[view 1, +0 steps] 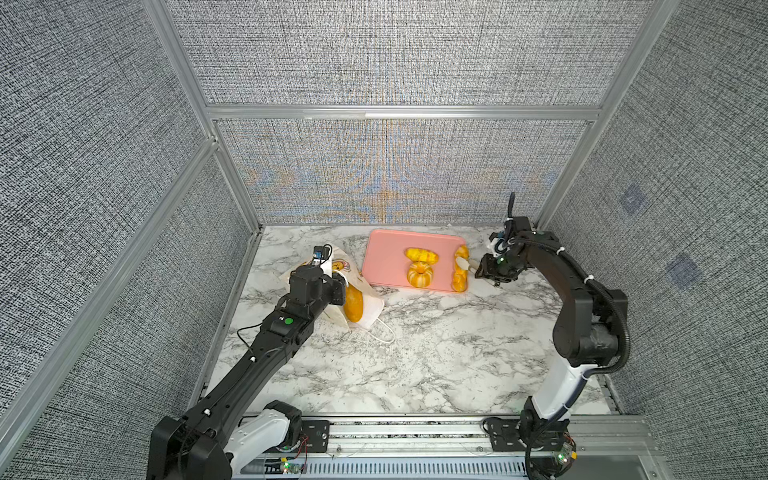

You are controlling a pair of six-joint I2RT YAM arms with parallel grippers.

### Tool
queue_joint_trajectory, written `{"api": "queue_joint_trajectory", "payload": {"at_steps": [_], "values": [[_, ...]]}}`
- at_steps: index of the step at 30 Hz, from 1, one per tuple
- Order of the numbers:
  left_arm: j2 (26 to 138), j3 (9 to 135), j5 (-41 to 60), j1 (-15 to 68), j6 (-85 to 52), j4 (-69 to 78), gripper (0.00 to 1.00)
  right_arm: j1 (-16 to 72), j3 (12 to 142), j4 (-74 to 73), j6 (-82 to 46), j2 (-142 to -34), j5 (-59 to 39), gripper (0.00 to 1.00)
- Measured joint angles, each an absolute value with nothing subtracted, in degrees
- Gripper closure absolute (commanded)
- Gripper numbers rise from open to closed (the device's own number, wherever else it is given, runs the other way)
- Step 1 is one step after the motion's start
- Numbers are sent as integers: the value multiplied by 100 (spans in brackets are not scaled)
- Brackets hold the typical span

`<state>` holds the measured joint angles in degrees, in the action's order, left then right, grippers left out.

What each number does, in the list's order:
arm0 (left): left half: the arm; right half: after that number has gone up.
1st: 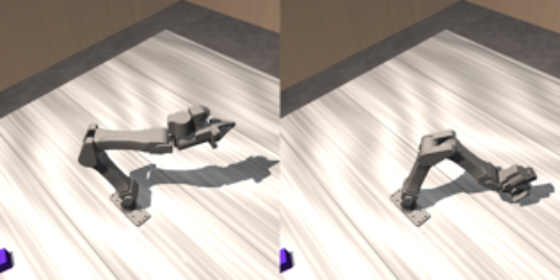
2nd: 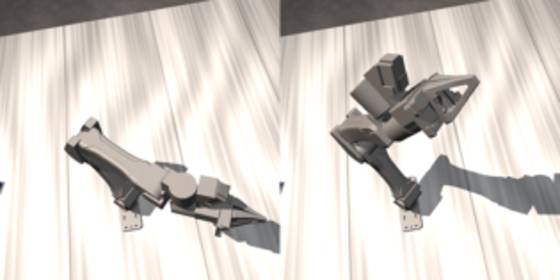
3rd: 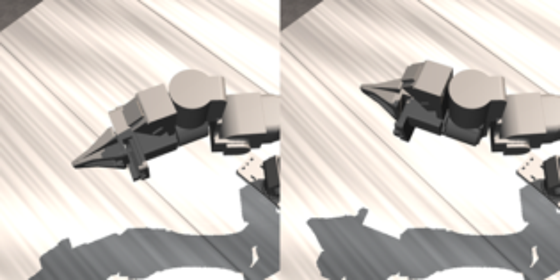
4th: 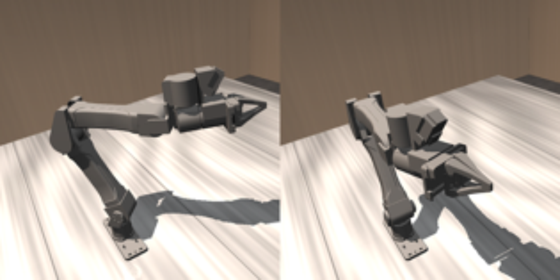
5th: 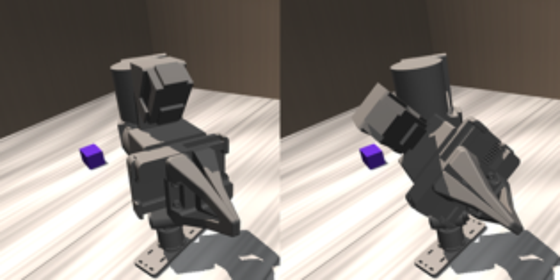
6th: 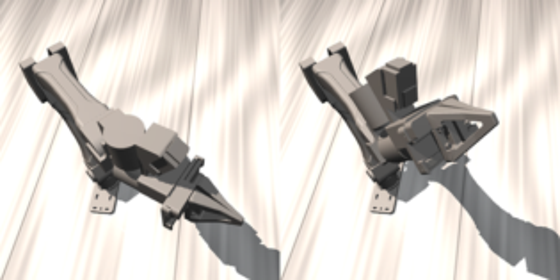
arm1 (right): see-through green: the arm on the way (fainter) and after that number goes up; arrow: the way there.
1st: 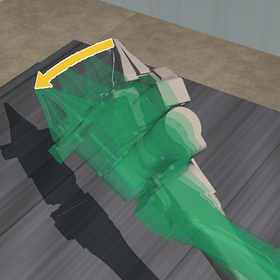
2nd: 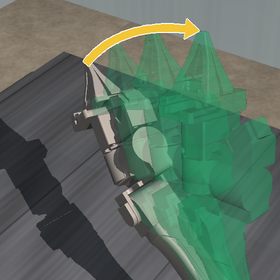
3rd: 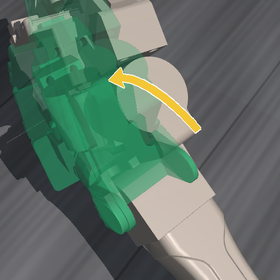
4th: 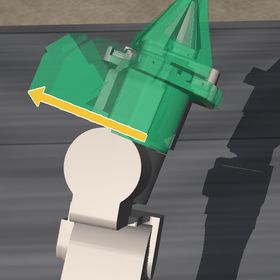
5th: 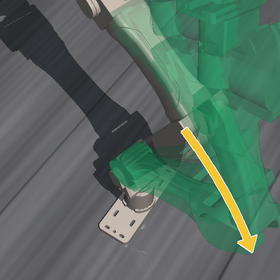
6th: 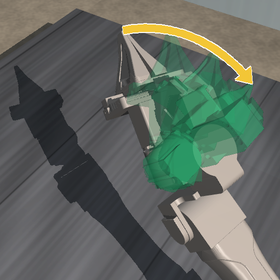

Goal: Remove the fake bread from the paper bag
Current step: 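Lower the twisted bread onto the pink tray beside the other breads, then open the tongs and move the right gripper back toward the bag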

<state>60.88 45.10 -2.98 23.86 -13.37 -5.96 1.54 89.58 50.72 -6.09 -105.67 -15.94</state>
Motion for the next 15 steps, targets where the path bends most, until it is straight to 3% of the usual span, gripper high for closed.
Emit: {"api": "queue_joint_trajectory", "payload": {"at_steps": [15], "values": [[6012,4495,-298,2386,-1332,-663,100,204,9332,4982,-611,-11067,-1957,62]]}}
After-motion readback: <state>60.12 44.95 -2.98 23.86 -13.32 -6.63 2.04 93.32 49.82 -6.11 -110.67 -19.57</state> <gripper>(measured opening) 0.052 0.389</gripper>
